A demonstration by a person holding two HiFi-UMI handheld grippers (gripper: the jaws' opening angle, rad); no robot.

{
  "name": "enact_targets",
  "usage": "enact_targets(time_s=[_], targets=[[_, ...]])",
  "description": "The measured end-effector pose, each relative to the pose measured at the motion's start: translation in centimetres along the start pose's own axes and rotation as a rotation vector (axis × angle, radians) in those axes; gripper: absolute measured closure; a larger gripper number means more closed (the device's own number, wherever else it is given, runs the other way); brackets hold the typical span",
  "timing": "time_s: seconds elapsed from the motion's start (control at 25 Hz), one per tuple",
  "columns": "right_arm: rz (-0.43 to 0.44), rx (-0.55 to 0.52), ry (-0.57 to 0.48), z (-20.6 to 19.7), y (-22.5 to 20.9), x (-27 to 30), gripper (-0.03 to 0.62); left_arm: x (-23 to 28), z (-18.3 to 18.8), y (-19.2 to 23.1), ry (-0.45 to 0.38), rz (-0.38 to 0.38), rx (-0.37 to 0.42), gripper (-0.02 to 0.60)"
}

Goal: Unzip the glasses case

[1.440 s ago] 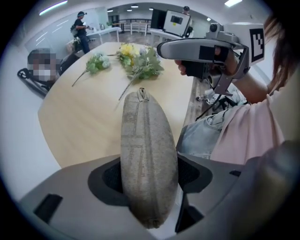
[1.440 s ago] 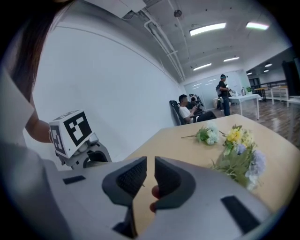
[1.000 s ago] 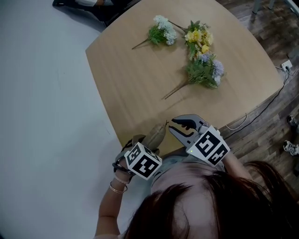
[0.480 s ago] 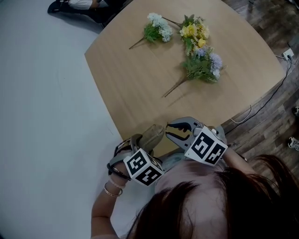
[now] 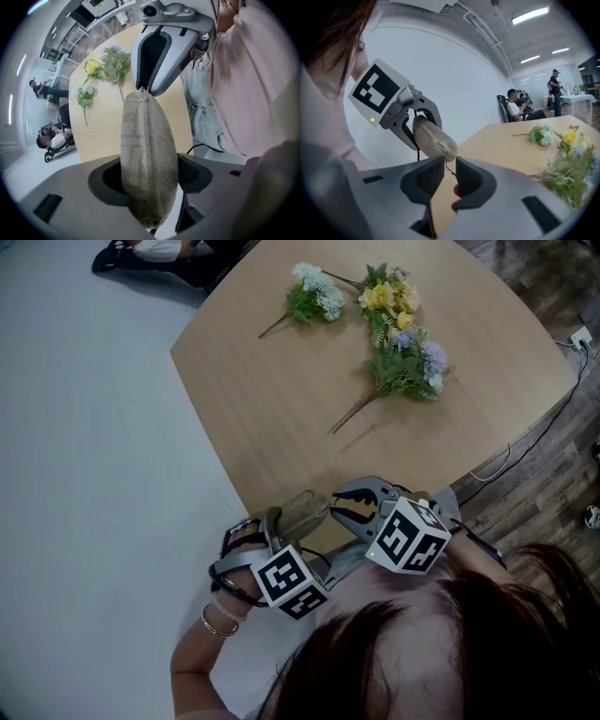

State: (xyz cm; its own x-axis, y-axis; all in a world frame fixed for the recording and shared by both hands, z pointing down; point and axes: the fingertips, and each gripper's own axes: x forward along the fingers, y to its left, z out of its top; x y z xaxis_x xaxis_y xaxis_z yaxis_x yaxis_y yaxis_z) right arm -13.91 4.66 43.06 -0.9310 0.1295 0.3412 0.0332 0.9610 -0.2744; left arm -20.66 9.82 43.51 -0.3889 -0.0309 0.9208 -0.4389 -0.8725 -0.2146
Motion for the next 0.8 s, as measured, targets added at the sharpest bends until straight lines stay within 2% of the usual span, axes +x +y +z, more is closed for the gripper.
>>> enact_targets(time_s=[0.16,0.36,0.8], targets=[[0.006,-0.067,-0.013,0.4,0.4,0.2,0.569,-0.2,-0.1,0.5,0.01,0.018,0.02,0.298],[-0.032,-0.14,-0.031,0.6,0.0,0.1,0.577,-0.1,-0.1,0.9,-0.006,0.01,0.02,0.298],[-0.097,-0.042,-0.082,1.2,-1.6,-0.5,0.579,0.1,0.8,0.9,-0.13,-0.026,-0.041,0.299]])
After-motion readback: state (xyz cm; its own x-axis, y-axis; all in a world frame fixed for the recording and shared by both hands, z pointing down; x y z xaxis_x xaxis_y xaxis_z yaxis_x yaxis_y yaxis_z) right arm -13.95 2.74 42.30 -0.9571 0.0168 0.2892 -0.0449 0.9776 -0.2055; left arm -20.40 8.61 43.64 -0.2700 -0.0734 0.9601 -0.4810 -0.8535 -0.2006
